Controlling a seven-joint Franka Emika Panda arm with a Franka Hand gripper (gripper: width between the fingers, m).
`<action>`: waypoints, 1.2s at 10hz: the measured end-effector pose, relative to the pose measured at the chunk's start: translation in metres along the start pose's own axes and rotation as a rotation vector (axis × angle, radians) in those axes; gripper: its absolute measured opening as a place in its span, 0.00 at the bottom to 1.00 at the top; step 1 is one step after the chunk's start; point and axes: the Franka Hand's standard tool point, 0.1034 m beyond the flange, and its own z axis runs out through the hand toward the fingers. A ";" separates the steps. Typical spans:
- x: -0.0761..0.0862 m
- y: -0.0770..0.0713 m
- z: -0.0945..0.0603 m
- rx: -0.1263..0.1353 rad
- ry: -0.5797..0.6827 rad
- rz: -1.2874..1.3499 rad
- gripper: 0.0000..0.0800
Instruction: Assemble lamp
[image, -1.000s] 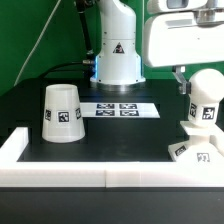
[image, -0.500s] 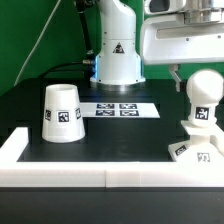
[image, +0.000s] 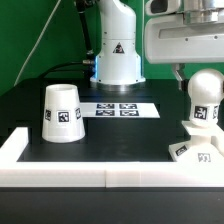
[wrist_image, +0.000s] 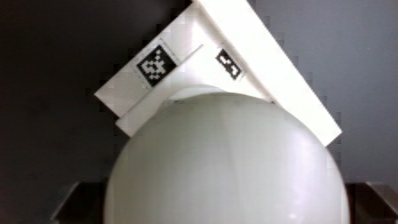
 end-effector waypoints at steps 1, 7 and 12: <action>0.001 0.002 0.000 0.008 -0.016 0.126 0.73; 0.000 0.004 0.002 0.016 -0.067 0.544 0.81; -0.006 -0.002 -0.003 -0.030 -0.099 0.110 0.87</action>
Offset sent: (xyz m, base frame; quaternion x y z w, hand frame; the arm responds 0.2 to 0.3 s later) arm -0.0004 -0.0113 -0.0026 -0.0147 -0.0125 0.1916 0.9813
